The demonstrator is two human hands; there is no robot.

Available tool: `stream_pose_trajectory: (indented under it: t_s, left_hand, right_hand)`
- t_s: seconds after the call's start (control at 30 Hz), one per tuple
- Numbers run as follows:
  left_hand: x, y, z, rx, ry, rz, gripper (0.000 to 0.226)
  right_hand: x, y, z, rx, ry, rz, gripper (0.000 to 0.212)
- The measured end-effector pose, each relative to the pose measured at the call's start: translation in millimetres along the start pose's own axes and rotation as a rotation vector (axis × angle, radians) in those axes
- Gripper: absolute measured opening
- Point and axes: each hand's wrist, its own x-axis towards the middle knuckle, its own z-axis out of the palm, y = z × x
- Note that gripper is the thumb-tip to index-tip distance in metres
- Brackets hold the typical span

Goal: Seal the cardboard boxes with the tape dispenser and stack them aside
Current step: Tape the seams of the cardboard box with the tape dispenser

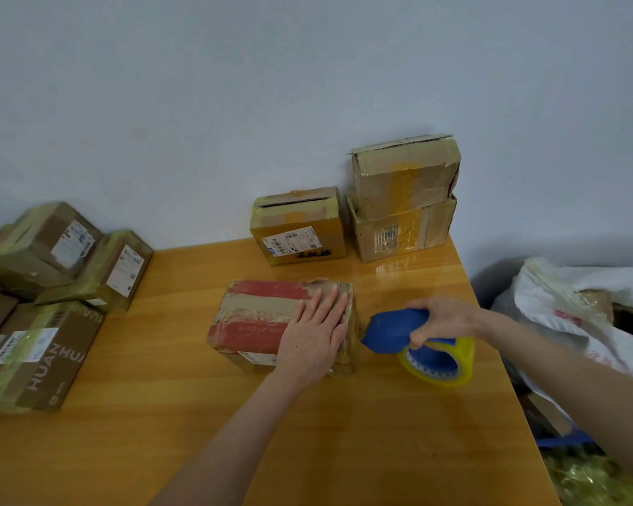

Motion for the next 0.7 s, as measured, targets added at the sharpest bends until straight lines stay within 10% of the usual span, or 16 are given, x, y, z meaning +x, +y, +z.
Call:
stream_pose_trajectory:
  t_s: [0.3, 0.57, 0.7]
  left_hand:
    - [8.0, 26.2, -13.3, -0.023, -0.039, -0.207, 0.078]
    - [-9.4, -19.6, -29.8, -0.048, -0.176, 0.292, 0.077]
    - [-9.4, -19.8, -21.2, -0.062, -0.056, 0.051, 0.089]
  right_hand:
    - [-10.6, 4.3, -5.1, 0.430, 0.445, 0.078, 0.036]
    - [-21.6, -13.7, -10.6, 0.635, 0.598, -0.010, 0.043]
    - [-28.1, -25.0, -13.8, 0.644, 0.589, -0.057, 0.042]
